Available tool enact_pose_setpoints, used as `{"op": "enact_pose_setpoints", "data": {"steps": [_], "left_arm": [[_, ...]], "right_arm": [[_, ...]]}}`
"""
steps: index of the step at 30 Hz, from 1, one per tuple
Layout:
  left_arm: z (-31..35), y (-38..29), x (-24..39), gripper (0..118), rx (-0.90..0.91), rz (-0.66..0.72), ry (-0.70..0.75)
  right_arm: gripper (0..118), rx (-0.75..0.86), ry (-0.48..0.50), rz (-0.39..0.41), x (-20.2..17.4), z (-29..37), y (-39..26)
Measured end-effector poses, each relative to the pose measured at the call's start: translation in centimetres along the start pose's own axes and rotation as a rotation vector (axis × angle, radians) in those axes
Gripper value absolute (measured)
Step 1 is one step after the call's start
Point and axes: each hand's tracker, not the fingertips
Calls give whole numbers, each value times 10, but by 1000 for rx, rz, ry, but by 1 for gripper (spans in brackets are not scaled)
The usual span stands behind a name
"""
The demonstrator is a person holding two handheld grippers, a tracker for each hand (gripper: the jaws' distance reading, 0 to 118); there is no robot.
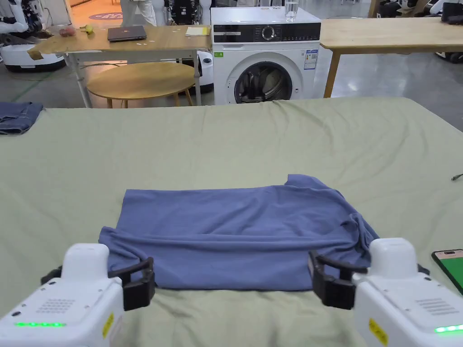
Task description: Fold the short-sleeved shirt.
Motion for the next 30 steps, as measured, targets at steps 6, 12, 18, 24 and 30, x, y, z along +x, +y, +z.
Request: {"op": "enact_pose_setpoints", "data": {"steps": [6, 12, 18, 24, 30], "left_arm": [[14, -20, 20, 0, -80, -64, -19], [5, -29, -19, 0, -154, 31, 45], [-37, -27, -57, 16, -191, 112, 100], [-105, -11, -79, 116, -274, 115, 129], [-170, -3, -75, 105, -378, 40, 158]], "right_arm": [[0, -75, -34, 124, -40, -4, -17], [0, -90, -13, 86, -32, -1, -22], [0, -135, -24, 43, -14, -15, -31], [0, -172, -78, 32, 15, -27, -37], [0, -217, -192, 7, 64, -39, -39]]}}
